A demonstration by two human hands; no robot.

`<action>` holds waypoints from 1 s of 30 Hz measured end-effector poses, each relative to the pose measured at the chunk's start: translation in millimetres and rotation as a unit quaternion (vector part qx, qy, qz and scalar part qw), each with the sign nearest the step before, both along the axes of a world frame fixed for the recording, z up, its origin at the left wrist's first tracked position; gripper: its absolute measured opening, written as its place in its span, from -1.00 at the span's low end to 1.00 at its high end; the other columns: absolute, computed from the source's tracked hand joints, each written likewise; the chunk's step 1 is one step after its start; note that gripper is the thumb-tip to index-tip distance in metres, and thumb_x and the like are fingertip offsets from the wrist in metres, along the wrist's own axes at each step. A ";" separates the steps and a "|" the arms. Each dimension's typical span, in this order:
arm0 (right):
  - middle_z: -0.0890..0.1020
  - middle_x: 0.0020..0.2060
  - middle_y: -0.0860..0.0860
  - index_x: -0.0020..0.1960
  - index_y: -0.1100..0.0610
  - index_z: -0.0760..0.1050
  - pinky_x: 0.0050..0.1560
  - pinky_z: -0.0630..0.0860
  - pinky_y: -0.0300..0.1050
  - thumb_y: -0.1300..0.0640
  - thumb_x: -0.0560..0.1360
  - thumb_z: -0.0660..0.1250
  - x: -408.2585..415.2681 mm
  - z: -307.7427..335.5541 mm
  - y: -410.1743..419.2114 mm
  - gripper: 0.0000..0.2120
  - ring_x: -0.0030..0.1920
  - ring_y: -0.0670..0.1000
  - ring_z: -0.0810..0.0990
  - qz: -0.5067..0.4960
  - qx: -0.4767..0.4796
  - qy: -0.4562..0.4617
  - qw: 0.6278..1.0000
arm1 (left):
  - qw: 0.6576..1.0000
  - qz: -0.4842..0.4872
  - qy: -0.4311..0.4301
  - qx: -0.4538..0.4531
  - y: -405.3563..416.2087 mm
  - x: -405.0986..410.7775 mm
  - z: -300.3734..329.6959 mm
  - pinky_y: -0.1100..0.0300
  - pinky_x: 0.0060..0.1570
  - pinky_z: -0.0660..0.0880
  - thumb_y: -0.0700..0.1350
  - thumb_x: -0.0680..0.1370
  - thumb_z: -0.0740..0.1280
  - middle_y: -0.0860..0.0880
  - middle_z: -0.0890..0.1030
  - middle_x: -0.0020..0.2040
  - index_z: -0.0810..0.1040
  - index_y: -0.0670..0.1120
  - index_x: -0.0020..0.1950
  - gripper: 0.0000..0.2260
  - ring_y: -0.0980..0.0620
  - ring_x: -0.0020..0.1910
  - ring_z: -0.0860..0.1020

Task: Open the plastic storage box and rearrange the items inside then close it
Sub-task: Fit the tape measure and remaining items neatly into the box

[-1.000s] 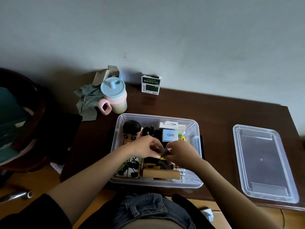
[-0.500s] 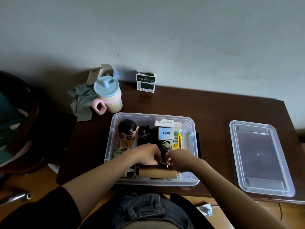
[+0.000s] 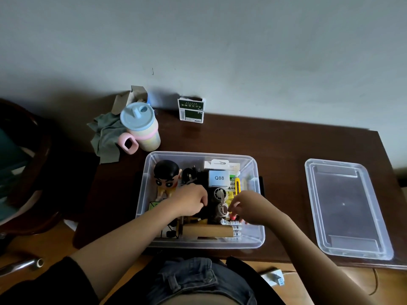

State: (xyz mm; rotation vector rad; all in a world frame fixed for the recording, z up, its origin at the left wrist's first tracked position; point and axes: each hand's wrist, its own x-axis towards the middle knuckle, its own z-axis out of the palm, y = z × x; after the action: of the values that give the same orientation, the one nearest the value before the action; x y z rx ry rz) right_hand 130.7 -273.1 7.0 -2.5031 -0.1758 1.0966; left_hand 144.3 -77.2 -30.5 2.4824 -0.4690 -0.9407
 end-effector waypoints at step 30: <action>0.69 -0.21 0.15 -0.11 0.28 0.59 -0.12 0.63 0.06 0.07 0.56 0.20 -6.4 9.6 -15.5 -0.69 -0.21 0.15 0.66 -0.116 -0.011 -0.100 0.988 | 0.959 0.067 0.097 0.257 -23.8 10.9 -26.8 0.10 0.07 0.53 0.21 0.42 0.41 -0.07 0.55 0.22 0.42 -0.09 0.32 -0.41 -0.09 0.17 0.54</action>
State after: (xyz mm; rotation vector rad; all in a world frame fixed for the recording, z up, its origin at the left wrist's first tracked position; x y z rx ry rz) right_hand 124.4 -288.6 16.5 -2.5731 0.0713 0.7611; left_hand 155.2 -101.0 -57.3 2.7796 0.0206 -1.3722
